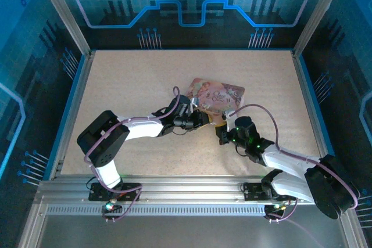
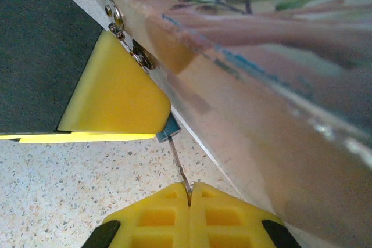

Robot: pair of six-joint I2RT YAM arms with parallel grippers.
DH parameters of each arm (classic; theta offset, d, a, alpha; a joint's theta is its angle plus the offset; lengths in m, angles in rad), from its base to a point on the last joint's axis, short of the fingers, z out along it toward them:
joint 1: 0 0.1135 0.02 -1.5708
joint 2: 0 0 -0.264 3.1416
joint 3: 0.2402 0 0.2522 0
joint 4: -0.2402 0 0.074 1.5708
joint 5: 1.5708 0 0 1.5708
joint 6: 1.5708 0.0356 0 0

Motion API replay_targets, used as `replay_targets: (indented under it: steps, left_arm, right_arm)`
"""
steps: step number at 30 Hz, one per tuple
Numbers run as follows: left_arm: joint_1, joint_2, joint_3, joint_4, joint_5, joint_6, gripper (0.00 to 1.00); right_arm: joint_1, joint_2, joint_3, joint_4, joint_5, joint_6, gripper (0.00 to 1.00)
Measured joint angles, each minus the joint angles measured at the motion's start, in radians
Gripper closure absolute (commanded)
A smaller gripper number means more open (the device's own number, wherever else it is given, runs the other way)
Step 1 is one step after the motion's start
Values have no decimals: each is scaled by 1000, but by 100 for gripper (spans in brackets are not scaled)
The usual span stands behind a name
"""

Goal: Unlock a padlock with a key

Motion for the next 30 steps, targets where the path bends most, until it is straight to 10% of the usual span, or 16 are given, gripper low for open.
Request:
replay_targets:
  steps: [30]
  left_arm:
    - [1,0,0,-4,-26,-12,83]
  right_arm:
    - [-3,56,13,35,-23,-16,100]
